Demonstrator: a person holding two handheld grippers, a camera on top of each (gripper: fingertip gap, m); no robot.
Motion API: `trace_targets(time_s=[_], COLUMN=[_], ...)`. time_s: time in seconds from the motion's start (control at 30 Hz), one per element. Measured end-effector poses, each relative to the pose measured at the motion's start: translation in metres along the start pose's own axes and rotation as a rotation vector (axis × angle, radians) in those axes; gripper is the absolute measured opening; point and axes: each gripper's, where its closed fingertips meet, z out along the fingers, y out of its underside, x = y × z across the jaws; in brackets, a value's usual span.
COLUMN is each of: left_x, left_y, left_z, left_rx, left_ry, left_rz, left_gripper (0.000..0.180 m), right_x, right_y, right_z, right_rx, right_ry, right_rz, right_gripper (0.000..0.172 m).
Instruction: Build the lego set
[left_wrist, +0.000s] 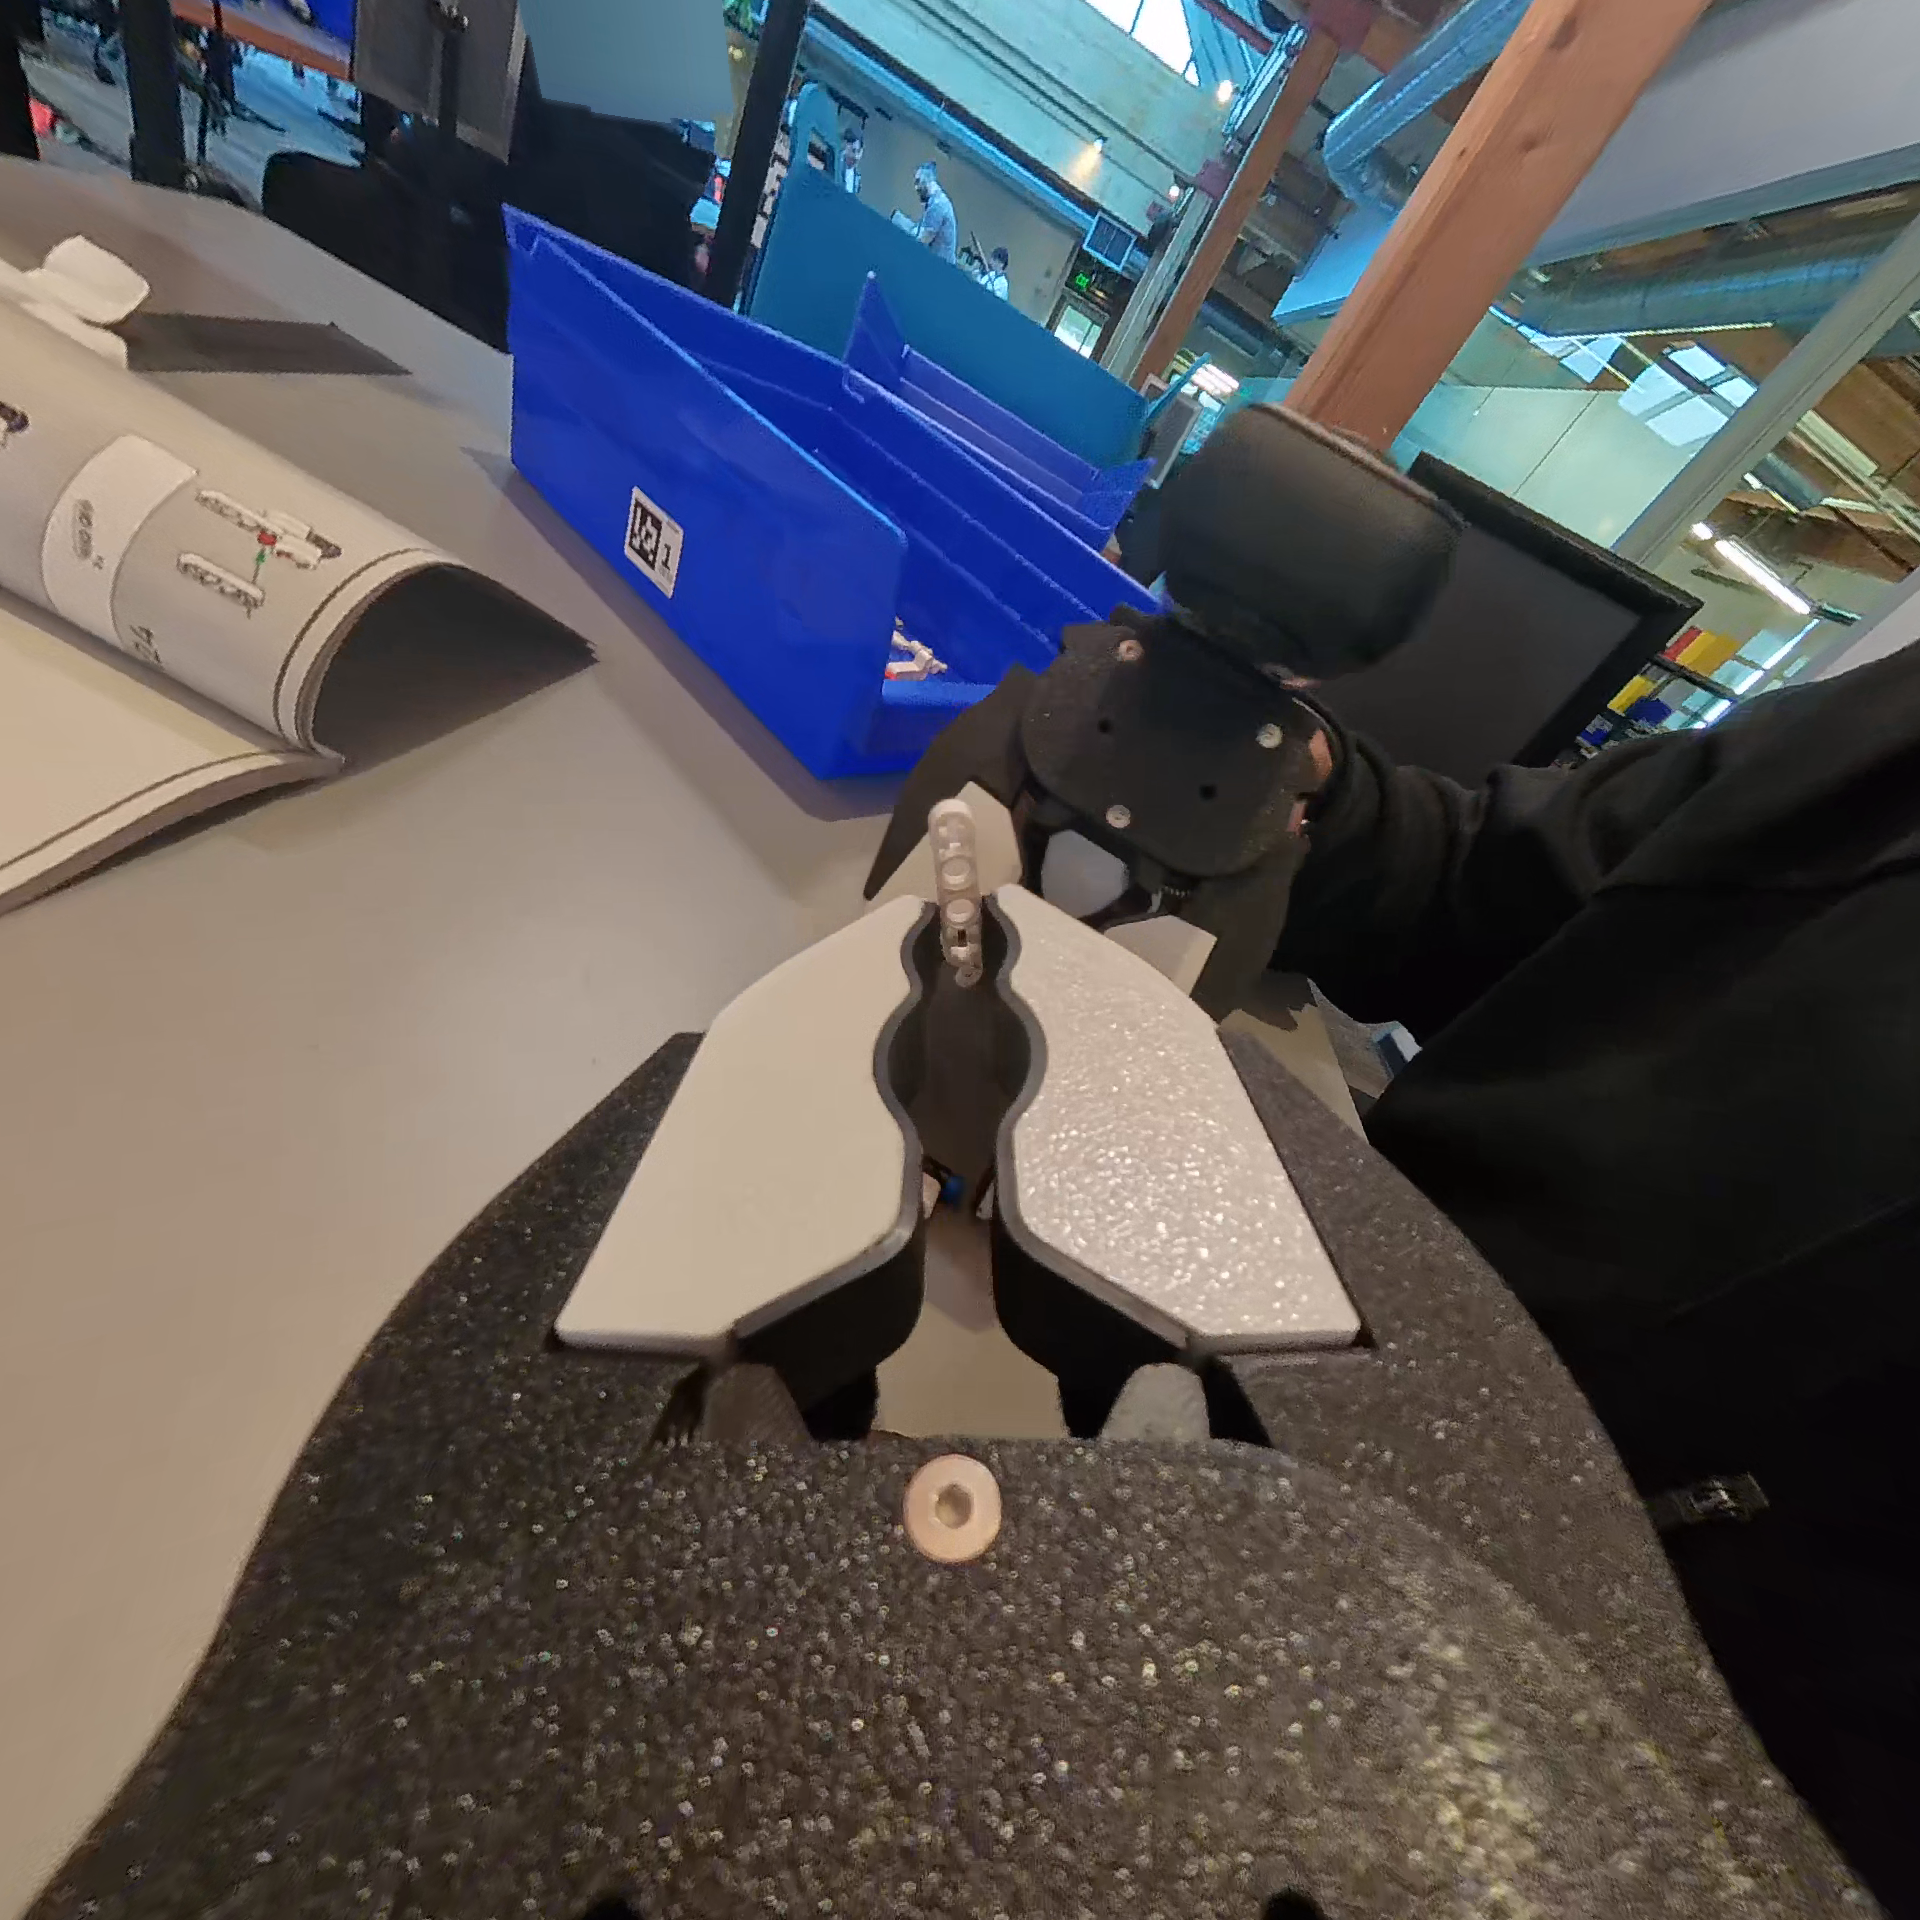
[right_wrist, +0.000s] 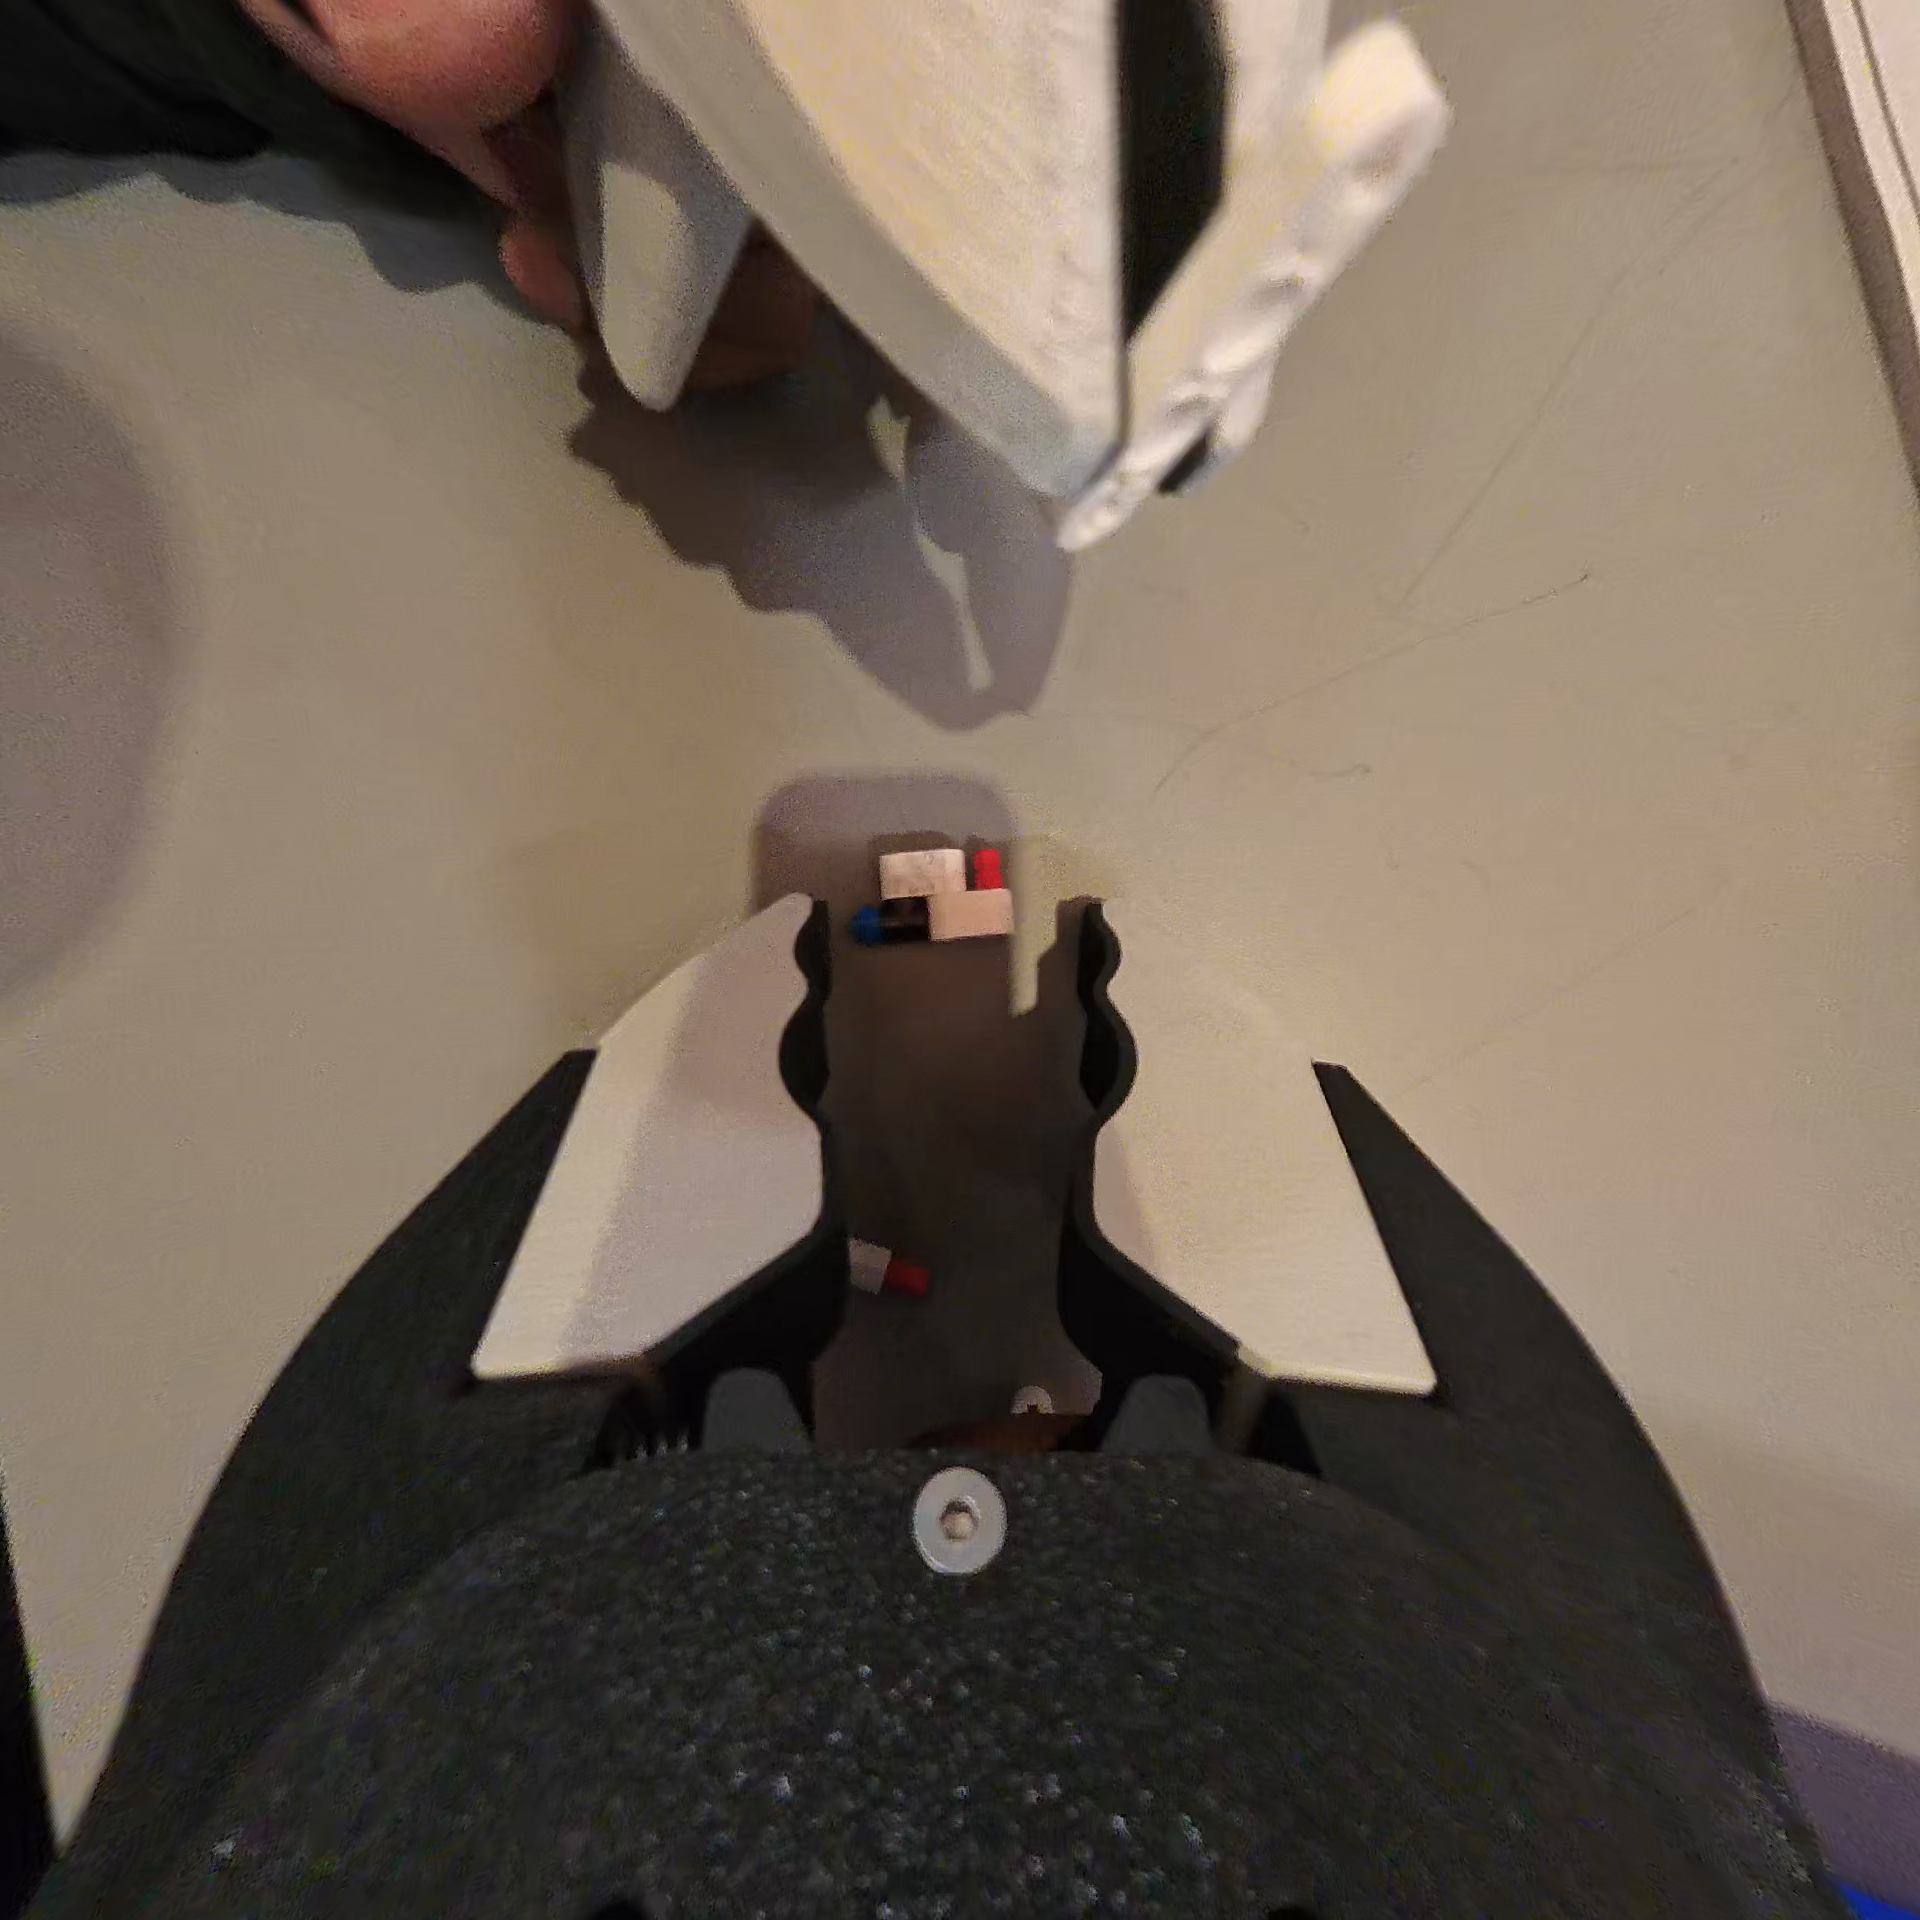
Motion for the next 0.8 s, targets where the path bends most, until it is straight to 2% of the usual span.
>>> trace_targets(time_s=[0.07, 0.13, 0.3, 0.43, 0.63, 0.8], left_x=[-0.002, -0.005, -0.008, -0.009, -0.006, 0.001], left_y=[0.001, 0.002, 0.006, 0.007, 0.008, 0.010], left_z=[0.000, 0.000, 0.000, -0.001, 0.002, 0.008], left_rx=[-0.005, -0.012, -0.039, -0.041, -0.021, -0.025], left_ry=[-0.010, -0.021, -0.037, -0.029, 0.019, 0.041], left_rz=[-0.023, -0.047, -0.088, -0.151, -0.315, -0.330], left_gripper=[0.007, 0.007, 0.007, 0.007, 0.007, 0.007], right_x=[0.001, -0.005, -0.008, 0.007, 0.019, 0.020], right_y=[0.000, -0.001, -0.006, -0.010, -0.033, -0.039], right_z=[0.001, 0.002, 0.003, -0.005, -0.035, -0.047], right_rx=[-0.009, 0.006, 0.053, 0.099, 0.288, 0.339], right_ry=[0.040, 0.026, 0.055, 0.219, 0.475, 0.600], right_rz=[-0.036, -0.058, -0.174, -0.336, -0.597, -0.707], right_gripper=[0.043, 0.031, 0.029, 0.029, 0.029, 0.029])
